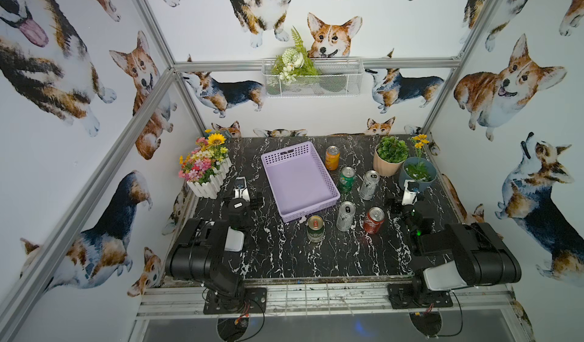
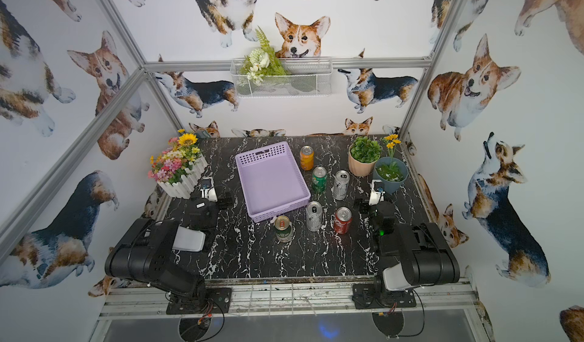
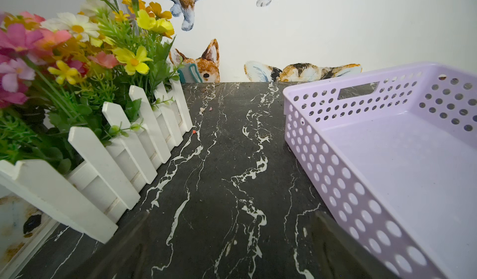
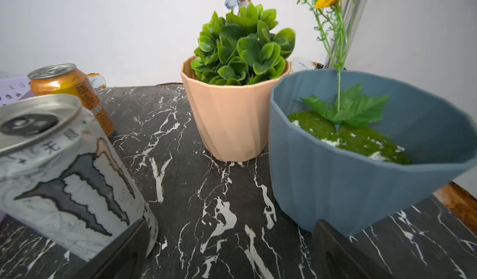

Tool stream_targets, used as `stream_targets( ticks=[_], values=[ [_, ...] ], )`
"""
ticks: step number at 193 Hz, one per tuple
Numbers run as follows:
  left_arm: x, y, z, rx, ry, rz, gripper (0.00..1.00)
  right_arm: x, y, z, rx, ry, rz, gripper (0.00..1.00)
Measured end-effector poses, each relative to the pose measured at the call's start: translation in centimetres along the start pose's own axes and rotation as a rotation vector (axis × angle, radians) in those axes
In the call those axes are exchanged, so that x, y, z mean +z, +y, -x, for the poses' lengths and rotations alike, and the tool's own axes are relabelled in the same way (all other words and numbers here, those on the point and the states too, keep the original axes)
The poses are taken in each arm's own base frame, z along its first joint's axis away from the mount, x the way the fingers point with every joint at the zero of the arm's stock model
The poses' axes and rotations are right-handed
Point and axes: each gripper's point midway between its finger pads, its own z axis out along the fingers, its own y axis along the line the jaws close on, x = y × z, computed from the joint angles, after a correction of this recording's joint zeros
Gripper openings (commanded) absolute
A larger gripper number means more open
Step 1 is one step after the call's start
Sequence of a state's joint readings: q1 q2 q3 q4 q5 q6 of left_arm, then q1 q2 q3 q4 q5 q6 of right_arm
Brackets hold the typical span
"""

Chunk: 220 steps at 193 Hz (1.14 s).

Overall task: Take out the drinks from the basket
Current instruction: Reset both arms

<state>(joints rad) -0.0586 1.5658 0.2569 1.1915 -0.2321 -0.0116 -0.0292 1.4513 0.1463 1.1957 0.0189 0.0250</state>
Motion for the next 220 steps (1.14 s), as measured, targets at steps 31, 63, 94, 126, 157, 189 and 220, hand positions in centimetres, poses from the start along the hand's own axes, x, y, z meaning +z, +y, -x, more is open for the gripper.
stream_targets(
  ticks=[31, 63, 94, 126, 157, 189, 220],
  values=[
    [0.0, 0.0, 0.0, 0.0, 0.0, 0.0, 1.0, -0.01, 0.08, 0.22, 0.001, -0.008, 0.009, 1.0],
    [0.0, 0.0, 0.0, 0.0, 0.0, 0.0, 1.0, -0.01, 0.18, 0.36, 0.001, -0.014, 0.015, 1.0],
    [0.0, 0.0, 0.0, 0.0, 0.0, 0.0, 1.0, -0.01, 0.2, 0.36, 0.001, -0.014, 0.015, 1.0],
    [0.0, 0.0, 0.0, 0.0, 0.0, 0.0, 1.0, -0.01, 0.19, 0.36, 0.001, -0.014, 0.015, 1.0],
    [0.0, 0.0, 0.0, 0.0, 0.0, 0.0, 1.0, -0.01, 0.2, 0.36, 0.001, -0.014, 0.015, 1.0],
    [0.0, 0.0, 0.0, 0.0, 0.0, 0.0, 1.0, -0.01, 0.19, 0.36, 0.001, -0.014, 0.015, 1.0],
    [0.0, 0.0, 0.0, 0.0, 0.0, 0.0, 1.0, 0.0, 0.19, 0.28, 0.001, -0.011, 0.015, 1.0]
  ],
)
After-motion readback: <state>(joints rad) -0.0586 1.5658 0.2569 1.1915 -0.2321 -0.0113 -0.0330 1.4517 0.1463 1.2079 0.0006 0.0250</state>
